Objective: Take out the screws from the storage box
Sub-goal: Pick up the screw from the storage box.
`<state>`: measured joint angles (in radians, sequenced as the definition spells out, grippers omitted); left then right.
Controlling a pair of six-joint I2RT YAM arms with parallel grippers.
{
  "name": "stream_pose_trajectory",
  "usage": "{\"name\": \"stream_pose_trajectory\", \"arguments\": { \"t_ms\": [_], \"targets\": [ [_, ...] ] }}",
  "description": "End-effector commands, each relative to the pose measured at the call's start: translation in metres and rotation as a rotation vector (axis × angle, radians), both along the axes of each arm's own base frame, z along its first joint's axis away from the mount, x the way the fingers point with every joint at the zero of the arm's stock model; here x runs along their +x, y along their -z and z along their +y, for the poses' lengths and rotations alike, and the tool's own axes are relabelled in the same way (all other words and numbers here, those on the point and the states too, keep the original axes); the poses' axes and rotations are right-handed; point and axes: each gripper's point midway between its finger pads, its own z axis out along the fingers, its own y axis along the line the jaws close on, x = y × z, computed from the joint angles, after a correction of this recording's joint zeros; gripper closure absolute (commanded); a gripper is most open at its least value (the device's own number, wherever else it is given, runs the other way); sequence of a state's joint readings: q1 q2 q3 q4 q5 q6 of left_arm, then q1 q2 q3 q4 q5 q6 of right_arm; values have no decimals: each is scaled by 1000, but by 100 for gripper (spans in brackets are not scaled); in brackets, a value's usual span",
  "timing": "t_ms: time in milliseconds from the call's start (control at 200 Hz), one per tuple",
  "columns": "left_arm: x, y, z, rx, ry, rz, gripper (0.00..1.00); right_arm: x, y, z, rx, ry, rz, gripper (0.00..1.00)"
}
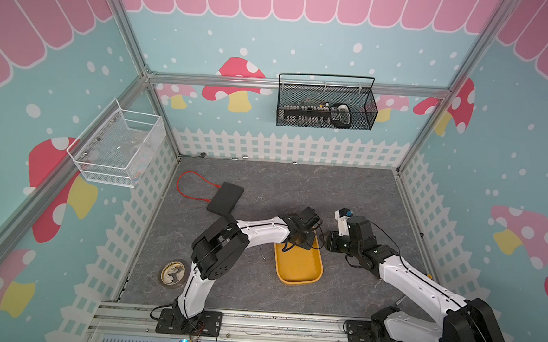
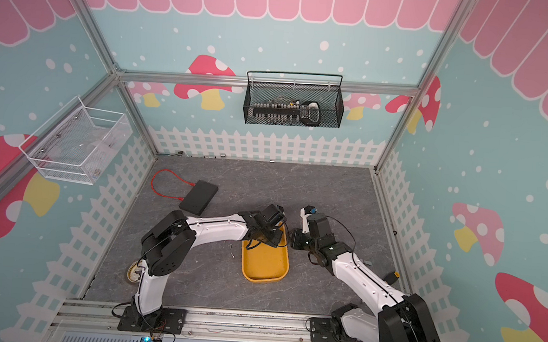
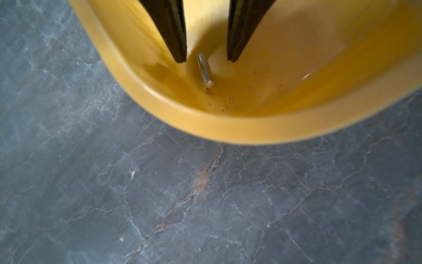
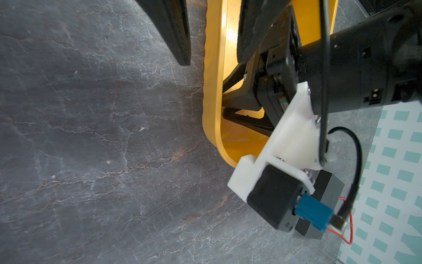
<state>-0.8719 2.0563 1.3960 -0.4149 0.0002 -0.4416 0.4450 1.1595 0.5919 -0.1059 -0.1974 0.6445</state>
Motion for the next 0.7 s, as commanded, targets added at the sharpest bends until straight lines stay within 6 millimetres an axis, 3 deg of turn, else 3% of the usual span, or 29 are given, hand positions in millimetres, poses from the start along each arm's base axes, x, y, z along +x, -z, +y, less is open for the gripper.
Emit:
{"name": "stream_pose_trajectory", "arguments": {
  "t_ms": [0,155,510,696],
  "targets": [
    [3,9,-3,28,7,6,69,-1,-3,-3,-5,12,-6,60],
    [5,17,-5,51,6,16,69,2,-3,-1,-8,4,-2,60],
    [3,29,-3,88,15,46,85,4,-10,-1,-13,0,-15,60],
    [1,33,-2,100,20,58,84,4,-9,-1,-14,0,-14,60]
  ]
}}
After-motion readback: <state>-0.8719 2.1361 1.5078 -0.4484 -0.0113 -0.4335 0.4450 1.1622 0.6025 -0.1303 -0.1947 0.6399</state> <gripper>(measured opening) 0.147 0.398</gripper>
